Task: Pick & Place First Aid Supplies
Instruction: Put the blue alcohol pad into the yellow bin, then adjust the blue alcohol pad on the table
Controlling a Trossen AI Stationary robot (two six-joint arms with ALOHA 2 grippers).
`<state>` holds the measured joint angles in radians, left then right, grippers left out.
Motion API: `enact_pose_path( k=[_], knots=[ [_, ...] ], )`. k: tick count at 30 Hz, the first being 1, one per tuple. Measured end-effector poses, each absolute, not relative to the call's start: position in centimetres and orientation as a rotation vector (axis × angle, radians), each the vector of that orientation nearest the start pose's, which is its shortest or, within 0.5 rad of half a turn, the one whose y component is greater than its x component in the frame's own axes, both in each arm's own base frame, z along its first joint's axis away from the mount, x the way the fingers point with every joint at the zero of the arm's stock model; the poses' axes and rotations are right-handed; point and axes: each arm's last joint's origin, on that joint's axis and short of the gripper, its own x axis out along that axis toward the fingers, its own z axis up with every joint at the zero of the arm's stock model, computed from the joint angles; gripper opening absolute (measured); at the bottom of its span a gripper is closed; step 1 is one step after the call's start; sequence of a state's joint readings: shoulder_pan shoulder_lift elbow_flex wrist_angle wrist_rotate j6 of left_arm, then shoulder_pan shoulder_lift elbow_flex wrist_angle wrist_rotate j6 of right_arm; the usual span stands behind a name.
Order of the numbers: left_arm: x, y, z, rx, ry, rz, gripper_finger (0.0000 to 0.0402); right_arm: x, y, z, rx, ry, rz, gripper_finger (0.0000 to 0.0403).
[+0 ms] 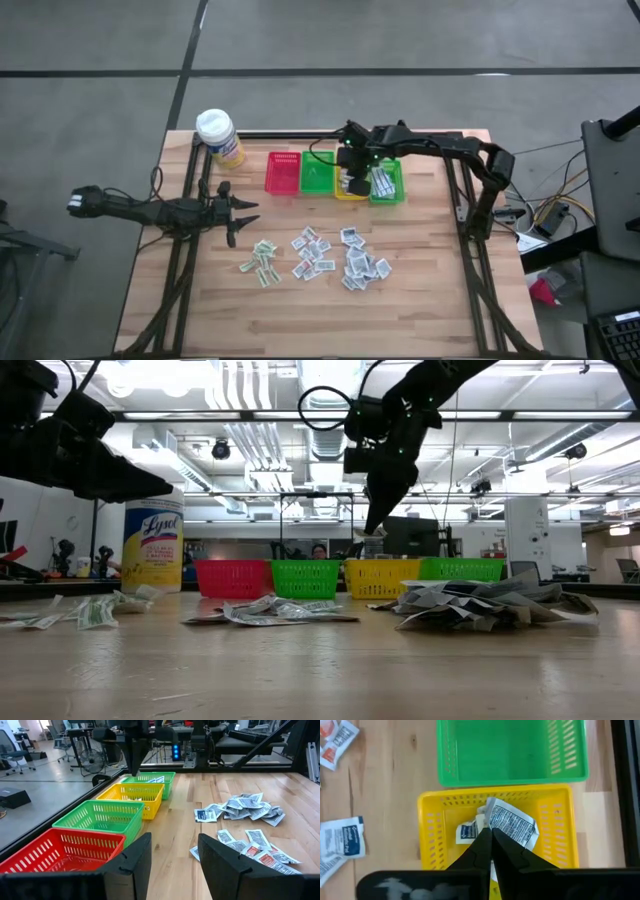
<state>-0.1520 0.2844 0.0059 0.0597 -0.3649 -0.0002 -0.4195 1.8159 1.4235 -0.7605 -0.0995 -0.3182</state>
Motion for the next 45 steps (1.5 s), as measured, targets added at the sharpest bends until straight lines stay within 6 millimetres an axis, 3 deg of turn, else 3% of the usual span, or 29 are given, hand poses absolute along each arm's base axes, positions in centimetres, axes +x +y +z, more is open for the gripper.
enact_pose_path(
  k=[12, 17, 32, 41, 45],
  knots=[
    [11.2, -0.7, 14.7, 0.058, 0.217, 0.212, 0.0158, 35.1, -15.9, 18.6, 0.035, 1.255, -0.057, 0.0008],
    [11.2, -0.7, 14.7, 0.057, 0.22, 0.212, 0.0158, 35.2, -16.2, 17.5, 0.036, 1.282, -0.048, 0.0008],
    [11.2, -0.7, 14.7, 0.056, 0.22, 0.212, 0.0158, 35.1, -16.4, 17.5, 0.041, 1.281, -0.055, 0.0017],
    [11.2, -0.7, 14.7, 0.054, 0.22, 0.212, 0.0158, 35.1, -16.4, 17.5, 0.042, 1.284, -0.053, 0.0098],
    [11.2, -0.7, 14.7, 0.054, 0.22, 0.213, 0.0158, 35.2, -16.5, 18.9, 0.048, 1.305, -0.048, 0.0133]
  ],
)
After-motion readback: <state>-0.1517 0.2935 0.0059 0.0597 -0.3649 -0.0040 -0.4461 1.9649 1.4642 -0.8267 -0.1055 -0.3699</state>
